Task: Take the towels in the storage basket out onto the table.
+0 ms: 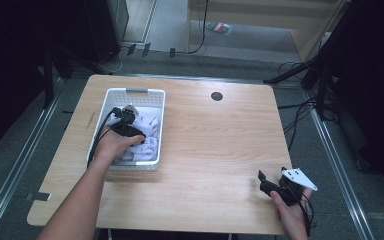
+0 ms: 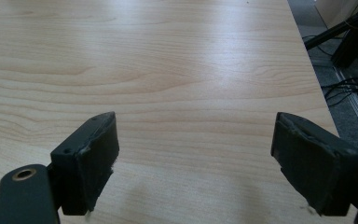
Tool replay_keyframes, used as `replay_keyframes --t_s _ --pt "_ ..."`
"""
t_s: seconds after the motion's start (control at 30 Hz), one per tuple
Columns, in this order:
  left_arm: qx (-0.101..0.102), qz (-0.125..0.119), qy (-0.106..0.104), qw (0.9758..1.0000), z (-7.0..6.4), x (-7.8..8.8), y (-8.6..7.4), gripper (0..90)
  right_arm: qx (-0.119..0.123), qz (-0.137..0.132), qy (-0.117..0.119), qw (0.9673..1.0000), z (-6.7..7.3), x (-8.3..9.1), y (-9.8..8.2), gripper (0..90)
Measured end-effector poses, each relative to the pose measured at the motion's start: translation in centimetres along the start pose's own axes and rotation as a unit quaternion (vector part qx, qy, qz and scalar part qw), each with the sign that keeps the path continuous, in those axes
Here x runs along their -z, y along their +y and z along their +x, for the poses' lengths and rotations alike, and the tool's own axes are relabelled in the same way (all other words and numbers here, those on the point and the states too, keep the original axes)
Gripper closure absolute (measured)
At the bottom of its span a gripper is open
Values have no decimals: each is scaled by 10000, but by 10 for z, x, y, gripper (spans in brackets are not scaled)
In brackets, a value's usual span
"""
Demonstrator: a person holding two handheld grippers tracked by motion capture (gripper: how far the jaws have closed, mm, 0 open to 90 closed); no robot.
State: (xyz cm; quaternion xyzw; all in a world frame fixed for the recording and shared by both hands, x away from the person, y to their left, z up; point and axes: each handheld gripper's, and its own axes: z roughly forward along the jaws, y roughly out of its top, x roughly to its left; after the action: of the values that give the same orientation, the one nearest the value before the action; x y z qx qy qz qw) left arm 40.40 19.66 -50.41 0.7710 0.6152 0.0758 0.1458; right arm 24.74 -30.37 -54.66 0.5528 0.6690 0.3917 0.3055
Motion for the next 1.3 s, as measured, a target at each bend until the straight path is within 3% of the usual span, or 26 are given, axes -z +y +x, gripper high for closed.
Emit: replay_keyframes --t_s 0.33,0.37,1.17,1.3 --pt "-115 -38 -6 9999 -4 3 0 462 -9 2 23 10000 0 0 0 151" --pt "-243 -72 13 9997 -5 3 0 469 -7 -3 20 10000 0 0 0 151" --pt "-258 -33 -99 9996 -2 8 4 552 -43 3 52 10000 -1 0 0 150" --pt "-271 -38 -16 9996 -1 11 7 555 -39 12 75 10000 -1 0 0 150"
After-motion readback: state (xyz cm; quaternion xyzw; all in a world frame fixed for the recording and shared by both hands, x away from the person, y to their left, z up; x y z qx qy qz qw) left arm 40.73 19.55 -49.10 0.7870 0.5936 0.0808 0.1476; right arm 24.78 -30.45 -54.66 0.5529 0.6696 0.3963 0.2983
